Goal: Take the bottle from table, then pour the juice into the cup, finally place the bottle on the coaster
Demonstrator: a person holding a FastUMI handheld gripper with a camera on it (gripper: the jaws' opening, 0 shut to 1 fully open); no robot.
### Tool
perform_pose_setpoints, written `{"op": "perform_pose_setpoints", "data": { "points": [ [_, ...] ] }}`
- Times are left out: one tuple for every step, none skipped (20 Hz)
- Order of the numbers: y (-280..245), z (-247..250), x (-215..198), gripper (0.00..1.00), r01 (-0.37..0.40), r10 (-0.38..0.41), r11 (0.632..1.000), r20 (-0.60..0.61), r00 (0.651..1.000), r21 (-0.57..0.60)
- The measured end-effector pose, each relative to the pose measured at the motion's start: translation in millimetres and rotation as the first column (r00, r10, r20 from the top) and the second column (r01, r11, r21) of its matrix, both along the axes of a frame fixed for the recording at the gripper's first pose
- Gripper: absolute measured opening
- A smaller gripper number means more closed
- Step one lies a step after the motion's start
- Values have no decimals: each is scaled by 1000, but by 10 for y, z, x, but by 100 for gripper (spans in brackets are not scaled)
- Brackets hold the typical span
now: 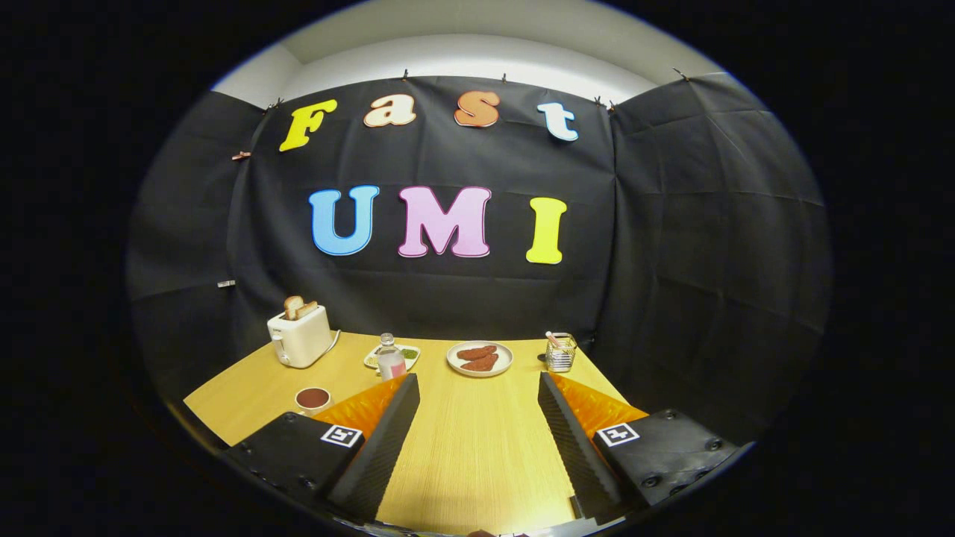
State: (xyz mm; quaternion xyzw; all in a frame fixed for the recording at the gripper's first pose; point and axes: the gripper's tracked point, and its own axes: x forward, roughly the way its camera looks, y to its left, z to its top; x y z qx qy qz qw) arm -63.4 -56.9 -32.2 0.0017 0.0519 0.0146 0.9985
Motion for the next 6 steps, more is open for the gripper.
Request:
{"op": "perform_pose_setpoints", "data": {
  "points": [
    [-9, 73, -14, 98, -1, 1, 1000, 15, 1000, -19],
    [12, 136, -10, 98, -3, 4, 1000, 26, 1000, -29],
    [48, 200, -12, 98, -10, 11, 1000, 35, 999, -28],
    [99, 240, -17, 98, -18, 19, 1000, 39, 999, -20],
    [146, 286, -20, 98, -27, 27, 1000, 44, 999, -7],
    [185, 308, -33, 98, -35, 35, 999, 45, 998, 2]
  ]
}}
